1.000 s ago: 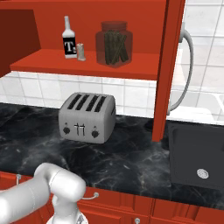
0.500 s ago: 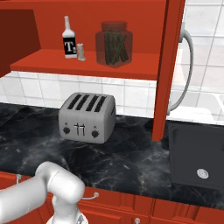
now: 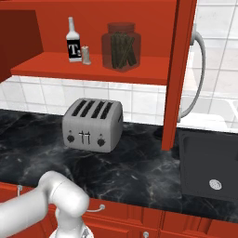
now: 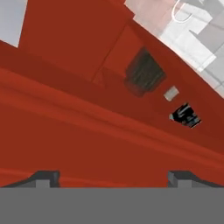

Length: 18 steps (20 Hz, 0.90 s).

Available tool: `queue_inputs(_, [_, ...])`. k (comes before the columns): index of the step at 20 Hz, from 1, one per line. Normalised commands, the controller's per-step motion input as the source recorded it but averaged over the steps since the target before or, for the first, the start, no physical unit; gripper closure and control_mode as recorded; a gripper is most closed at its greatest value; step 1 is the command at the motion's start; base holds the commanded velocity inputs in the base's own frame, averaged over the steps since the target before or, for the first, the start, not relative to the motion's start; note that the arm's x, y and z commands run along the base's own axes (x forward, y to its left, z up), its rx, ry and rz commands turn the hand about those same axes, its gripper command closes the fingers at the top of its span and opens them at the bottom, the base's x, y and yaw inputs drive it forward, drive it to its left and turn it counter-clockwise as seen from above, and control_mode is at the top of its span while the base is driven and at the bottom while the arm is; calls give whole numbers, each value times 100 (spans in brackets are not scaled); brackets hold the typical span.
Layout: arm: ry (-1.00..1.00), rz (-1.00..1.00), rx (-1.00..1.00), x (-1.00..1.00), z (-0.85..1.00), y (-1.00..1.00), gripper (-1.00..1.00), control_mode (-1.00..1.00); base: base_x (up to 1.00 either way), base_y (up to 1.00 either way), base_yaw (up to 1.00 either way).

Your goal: Pick the candle and jar from the dining table and place them in the open cabinet. Close the cabinet after placing the objects.

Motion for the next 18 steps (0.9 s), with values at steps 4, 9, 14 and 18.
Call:
queue_inputs(4, [-11, 0, 27, -4, 29, -28, -100, -100, 0, 0, 0])
queue_inputs(9, [-7, 1, 18, -5, 8, -29, -100, -100, 0, 0, 0])
queue_inputs(14, [-12, 9, 5, 0, 2, -39, -100, -100, 0, 0, 0])
queue_inputs(18, [-4, 13, 0, 5, 0, -37, -100, -100, 0, 0, 0])
